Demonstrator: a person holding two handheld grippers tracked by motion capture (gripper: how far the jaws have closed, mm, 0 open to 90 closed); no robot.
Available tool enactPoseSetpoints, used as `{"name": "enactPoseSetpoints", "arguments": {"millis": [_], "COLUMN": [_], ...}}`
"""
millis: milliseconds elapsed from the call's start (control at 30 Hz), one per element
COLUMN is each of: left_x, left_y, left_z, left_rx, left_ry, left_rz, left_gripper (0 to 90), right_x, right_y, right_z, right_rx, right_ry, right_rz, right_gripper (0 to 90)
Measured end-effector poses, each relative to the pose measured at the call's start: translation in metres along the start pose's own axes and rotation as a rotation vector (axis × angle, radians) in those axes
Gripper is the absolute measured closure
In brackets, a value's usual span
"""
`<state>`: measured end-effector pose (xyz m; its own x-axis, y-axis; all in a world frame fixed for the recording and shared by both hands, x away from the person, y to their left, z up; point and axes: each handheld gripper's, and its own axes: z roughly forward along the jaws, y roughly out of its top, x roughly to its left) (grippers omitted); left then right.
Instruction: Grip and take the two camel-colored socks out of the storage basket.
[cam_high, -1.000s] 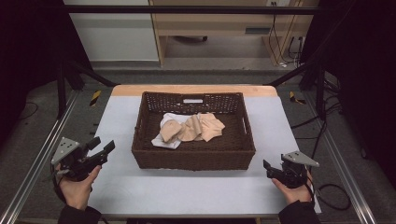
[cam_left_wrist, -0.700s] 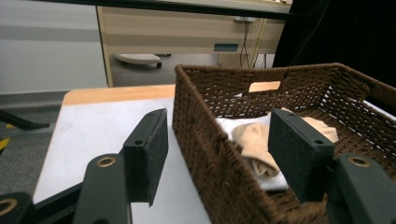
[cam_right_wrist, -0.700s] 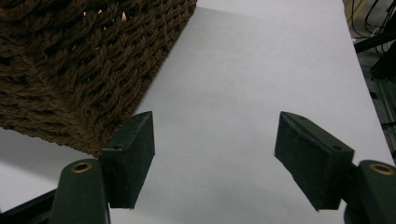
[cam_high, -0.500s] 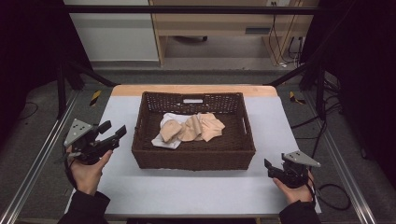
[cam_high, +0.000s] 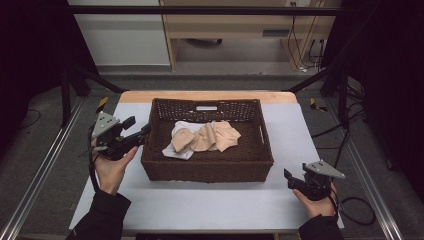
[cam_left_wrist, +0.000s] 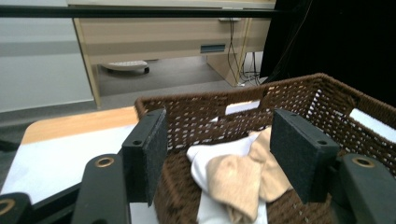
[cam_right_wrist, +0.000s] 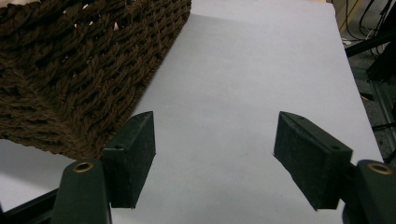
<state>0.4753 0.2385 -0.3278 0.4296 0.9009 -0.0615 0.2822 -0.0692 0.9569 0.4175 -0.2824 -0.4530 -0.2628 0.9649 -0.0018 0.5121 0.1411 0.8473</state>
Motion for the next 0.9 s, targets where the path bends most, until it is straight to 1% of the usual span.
{"name": "enactPoseSetpoints", "arguments": {"millis": [67, 100, 167, 200, 233, 267, 333, 367, 400, 433, 467, 500, 533, 567, 600, 633, 667, 700, 767, 900], "left_x": [-0.004, -0.004, -0.013, -0.013, -0.018, -0.020, -0.024, -0.024, -0.026, -0.026, -0.027, -0.027, -0.027, -0.027, -0.027, -0.027, -0.028, -0.029, -0.029, -0.031], "left_y": [0.004, 0.004, 0.010, 0.010, 0.013, 0.014, 0.015, 0.015, 0.015, 0.015, 0.015, 0.015, 0.015, 0.013, 0.012, 0.012, 0.010, 0.006, 0.002, -0.003], "left_z": [0.006, 0.006, 0.018, 0.018, 0.025, 0.029, 0.038, 0.038, 0.048, 0.048, 0.059, 0.064, 0.064, 0.075, 0.080, 0.080, 0.085, 0.094, 0.102, 0.113], "left_rx": [-0.001, -0.001, 0.009, 0.009, 0.019, 0.022, 0.031, 0.031, 0.048, 0.048, 0.059, 0.065, 0.065, 0.085, 0.094, 0.094, 0.101, 0.111, 0.123, 0.139], "left_ry": [-0.006, -0.006, -0.021, -0.021, -0.026, -0.028, -0.026, -0.026, -0.018, -0.018, -0.011, -0.010, -0.010, -0.017, -0.013, -0.013, -0.011, -0.011, -0.007, -0.013], "left_rz": [0.008, 0.008, 0.025, 0.025, 0.034, 0.039, 0.046, 0.046, 0.051, 0.051, 0.055, 0.059, 0.059, 0.057, 0.066, 0.066, 0.073, 0.078, 0.081, 0.081], "left_gripper": [35.8, 35.6, 35.3, 35.3, 35.3, 35.3, 35.3, 35.4, 35.5, 35.7, 35.9, 36.1, 36.8, 37.1, 37.5, 38.0, 38.0, 38.8, 39.7, 40.8], "right_x": [0.000, 0.000, -0.001, -0.001, -0.001, -0.001, 0.000, 0.000, -0.001, -0.001, -0.001, -0.001, -0.001, -0.001, -0.001, -0.001, -0.001, -0.001, -0.001, -0.001], "right_y": [0.000, 0.000, 0.000, 0.000, 0.000, 0.001, 0.001, 0.001, 0.001, 0.001, 0.001, 0.001, 0.001, 0.001, 0.001, 0.001, 0.001, 0.001, 0.001, 0.001], "right_z": [0.000, 0.000, 0.001, 0.001, 0.001, 0.001, 0.001, 0.001, 0.002, 0.002, 0.002, 0.002, 0.002, 0.003, 0.003, 0.003, 0.003, 0.003, 0.003, 0.003], "right_rx": [0.001, 0.001, -0.003, -0.003, -0.005, -0.004, -0.003, -0.003, -0.002, -0.001, -0.001, -0.001, -0.001, -0.001, -0.001, -0.001, -0.001, -0.003, -0.004, -0.001], "right_ry": [-0.001, -0.002, -0.008, -0.008, -0.012, -0.013, -0.014, -0.014, -0.017, -0.016, -0.017, -0.017, -0.017, -0.016, -0.017, -0.016, -0.016, -0.016, -0.017, -0.015], "right_rz": [0.003, 0.002, 0.000, 0.000, -0.002, -0.003, -0.005, -0.005, -0.006, -0.005, -0.007, -0.009, -0.009, -0.010, -0.011, -0.011, -0.011, -0.014, -0.014, -0.014], "right_gripper": [28.9, 28.8, 28.7, 28.7, 28.8, 28.8, 28.9, 28.9, 28.9, 28.9, 28.8, 28.9, 28.9, 29.2, 29.3, 29.4, 29.4, 29.7, 30.0, 30.1]}}
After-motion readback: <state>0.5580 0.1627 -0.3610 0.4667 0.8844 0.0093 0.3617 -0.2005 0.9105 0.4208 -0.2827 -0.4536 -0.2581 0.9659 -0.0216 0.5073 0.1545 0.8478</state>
